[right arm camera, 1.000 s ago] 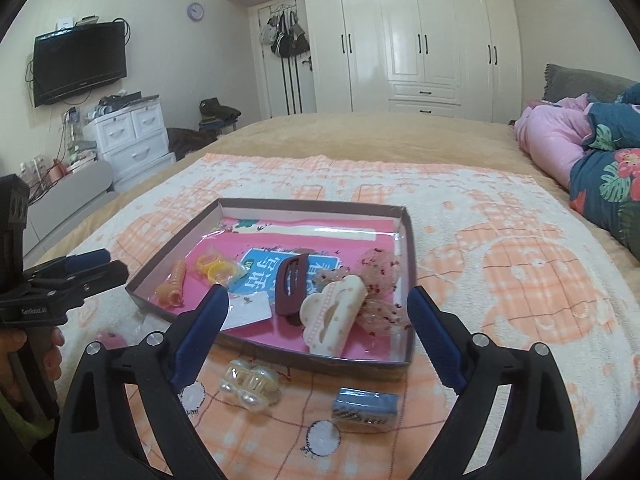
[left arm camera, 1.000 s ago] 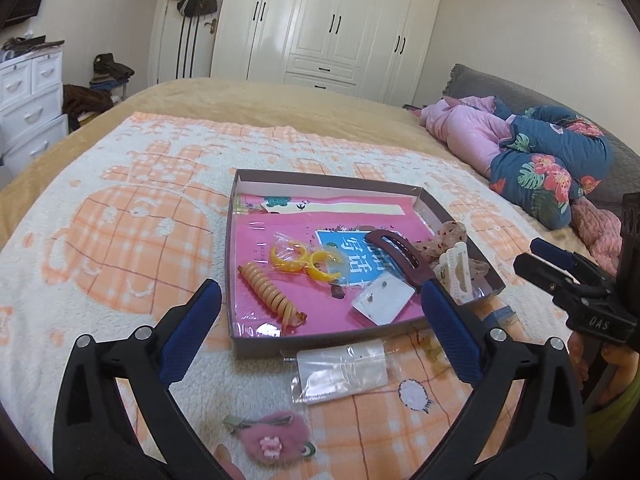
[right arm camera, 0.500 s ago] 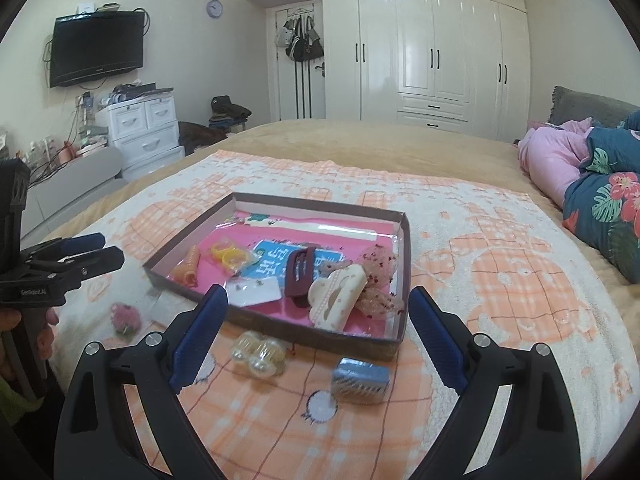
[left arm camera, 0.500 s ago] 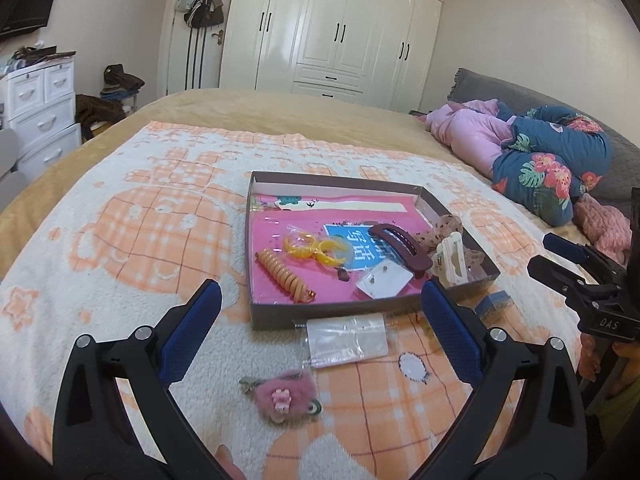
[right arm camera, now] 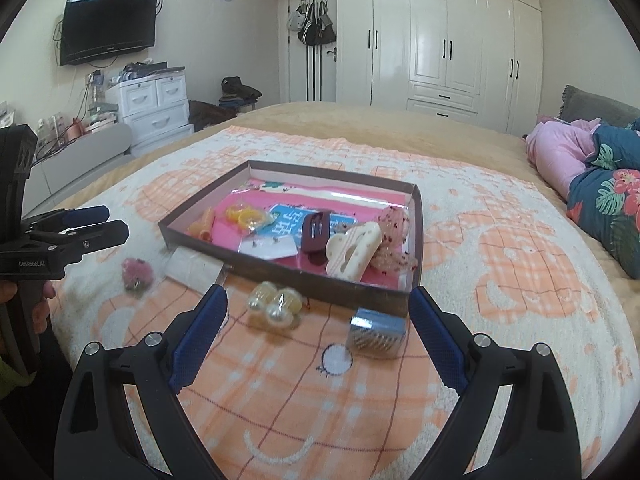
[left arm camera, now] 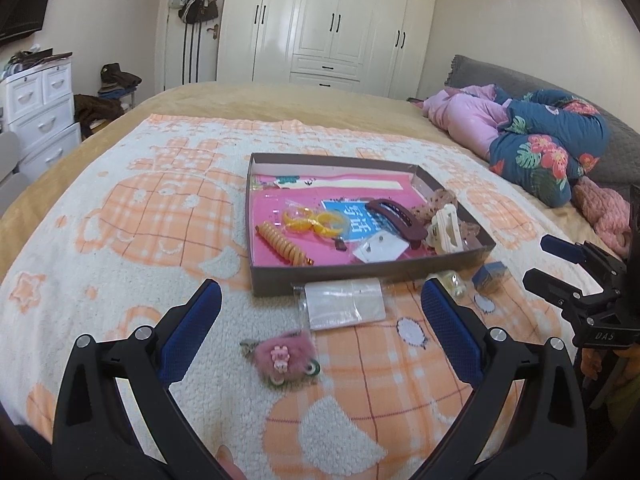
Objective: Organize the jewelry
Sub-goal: 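Withdraw both grippers from the tray toward the pink pompom keychain and pearl clip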
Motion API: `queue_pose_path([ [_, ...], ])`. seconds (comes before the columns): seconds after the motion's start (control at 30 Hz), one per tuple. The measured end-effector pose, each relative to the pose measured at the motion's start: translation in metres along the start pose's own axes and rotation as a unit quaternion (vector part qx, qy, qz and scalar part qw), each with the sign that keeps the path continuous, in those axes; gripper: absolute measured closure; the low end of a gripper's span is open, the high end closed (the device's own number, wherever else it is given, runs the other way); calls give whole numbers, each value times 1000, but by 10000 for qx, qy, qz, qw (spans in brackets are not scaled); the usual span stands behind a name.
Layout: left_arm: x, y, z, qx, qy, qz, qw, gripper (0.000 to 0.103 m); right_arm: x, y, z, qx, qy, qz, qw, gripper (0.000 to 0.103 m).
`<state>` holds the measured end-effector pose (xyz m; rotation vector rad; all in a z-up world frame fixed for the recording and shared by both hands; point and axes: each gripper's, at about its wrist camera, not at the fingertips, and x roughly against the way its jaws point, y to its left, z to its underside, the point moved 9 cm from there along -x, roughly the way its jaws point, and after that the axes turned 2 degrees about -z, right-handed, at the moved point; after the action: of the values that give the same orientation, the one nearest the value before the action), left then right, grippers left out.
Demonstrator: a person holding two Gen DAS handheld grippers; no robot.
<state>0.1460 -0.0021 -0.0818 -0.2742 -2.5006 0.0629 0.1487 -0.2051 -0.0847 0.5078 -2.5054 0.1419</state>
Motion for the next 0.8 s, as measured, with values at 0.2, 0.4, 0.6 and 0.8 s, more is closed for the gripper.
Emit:
queue_pose_path([
  [0.2, 1, -5, 14, -103, 162, 12, 9998, 12, 3, -1, 9, -56, 75, -20, 10000, 14],
  [0.4, 0, -3, 23, -86, 295, -56, 9995, 12, 4, -2, 19, -87, 152, -36, 9998, 14],
  [0.6, -10, 10, 36, 27, 500, -267, 9984, 12, 0, 4, 23, -74, 190, -107, 9997, 14],
  [0.8, -21, 24, 46, 208, 706, -383, 9966, 12, -9, 12, 26, -73, 271, -179, 9994, 14],
])
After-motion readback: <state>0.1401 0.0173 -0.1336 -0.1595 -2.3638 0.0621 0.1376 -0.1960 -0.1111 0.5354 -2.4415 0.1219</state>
